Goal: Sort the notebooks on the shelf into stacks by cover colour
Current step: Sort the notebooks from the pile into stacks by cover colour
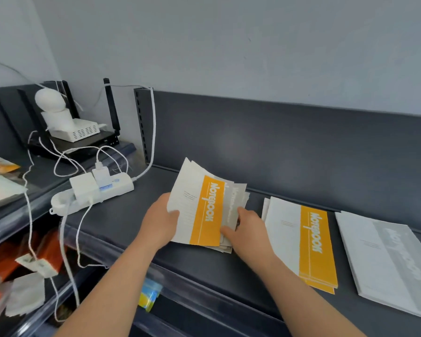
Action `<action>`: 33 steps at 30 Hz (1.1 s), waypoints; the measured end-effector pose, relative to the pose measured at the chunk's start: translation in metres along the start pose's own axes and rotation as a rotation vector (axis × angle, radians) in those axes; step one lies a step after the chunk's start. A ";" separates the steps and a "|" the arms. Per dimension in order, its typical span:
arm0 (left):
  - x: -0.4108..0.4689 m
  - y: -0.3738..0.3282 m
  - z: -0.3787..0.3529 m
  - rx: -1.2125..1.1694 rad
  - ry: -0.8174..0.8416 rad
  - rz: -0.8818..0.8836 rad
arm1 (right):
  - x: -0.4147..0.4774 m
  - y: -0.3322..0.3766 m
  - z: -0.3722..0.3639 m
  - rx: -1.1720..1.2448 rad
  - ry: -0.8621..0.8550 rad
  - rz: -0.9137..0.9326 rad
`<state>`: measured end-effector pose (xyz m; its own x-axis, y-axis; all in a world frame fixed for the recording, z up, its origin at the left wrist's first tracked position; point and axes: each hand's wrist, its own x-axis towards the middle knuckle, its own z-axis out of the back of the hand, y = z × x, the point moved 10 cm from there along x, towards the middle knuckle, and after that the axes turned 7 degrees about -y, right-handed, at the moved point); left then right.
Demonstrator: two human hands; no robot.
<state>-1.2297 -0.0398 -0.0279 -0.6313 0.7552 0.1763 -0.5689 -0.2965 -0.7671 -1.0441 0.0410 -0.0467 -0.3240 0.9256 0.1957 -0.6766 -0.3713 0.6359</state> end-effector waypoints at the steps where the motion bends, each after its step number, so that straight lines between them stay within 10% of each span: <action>1: 0.002 0.002 -0.002 0.008 0.010 0.001 | 0.001 0.001 -0.002 -0.070 0.006 0.013; 8: 0.009 0.002 0.005 0.167 -0.114 -0.077 | -0.001 0.004 0.002 -0.381 -0.022 0.101; 17: -0.036 -0.081 0.003 -0.590 -0.010 -0.099 | -0.016 -0.020 0.070 0.393 -0.130 -0.090; 33: -0.066 -0.105 -0.151 0.016 0.186 -0.318 | -0.055 -0.113 0.116 -0.438 -0.286 -0.176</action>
<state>-1.0485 0.0300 -0.0521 -0.3157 0.9040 0.2882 -0.7305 -0.0377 -0.6819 -0.8727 0.0404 -0.0425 -0.0299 0.9370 0.3482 -0.9359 -0.1486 0.3194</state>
